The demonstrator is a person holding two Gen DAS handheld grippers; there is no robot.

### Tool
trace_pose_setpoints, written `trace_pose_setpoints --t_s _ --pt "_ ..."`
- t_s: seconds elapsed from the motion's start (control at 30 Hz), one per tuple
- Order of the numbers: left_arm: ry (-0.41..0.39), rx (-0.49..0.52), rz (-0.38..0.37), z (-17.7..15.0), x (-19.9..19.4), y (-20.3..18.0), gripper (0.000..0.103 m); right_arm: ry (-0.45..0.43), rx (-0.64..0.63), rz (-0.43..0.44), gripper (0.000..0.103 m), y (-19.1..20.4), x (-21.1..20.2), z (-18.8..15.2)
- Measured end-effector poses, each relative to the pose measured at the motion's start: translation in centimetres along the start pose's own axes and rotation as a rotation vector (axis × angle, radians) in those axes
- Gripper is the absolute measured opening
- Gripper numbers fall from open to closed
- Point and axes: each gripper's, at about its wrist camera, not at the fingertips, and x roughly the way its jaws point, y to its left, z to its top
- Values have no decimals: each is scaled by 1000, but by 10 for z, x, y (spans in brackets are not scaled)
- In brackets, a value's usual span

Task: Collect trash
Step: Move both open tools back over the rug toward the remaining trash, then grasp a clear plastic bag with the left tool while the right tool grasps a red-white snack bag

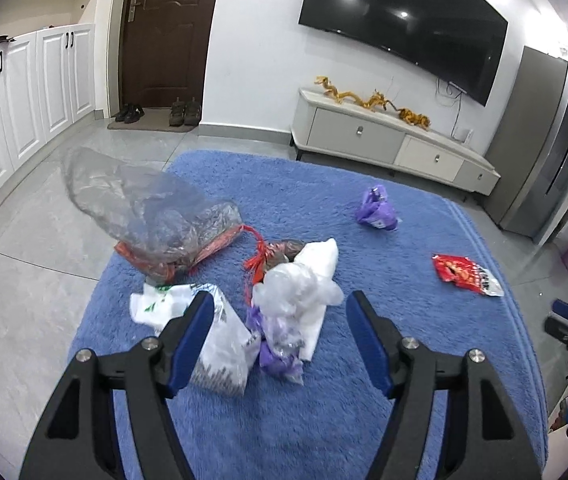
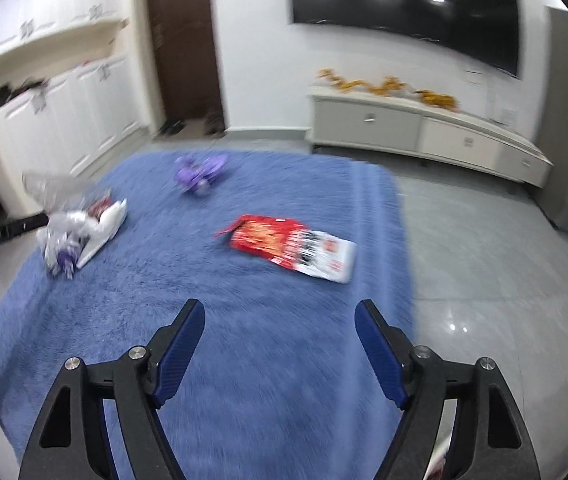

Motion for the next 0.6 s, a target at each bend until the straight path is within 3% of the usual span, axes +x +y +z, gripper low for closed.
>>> trace_pose_setpoints --t_s 0.2,0.47,0.6 --pt "29 15 12 7 23 -2 67 63 -182 38 81 14 69 29" --pt "72 3 -2 13 45 -1 66 153 -279 73 84 -6 130 48" --pt "89 24 -11 14 55 -7 55 175 -257 109 84 -22 146 50"
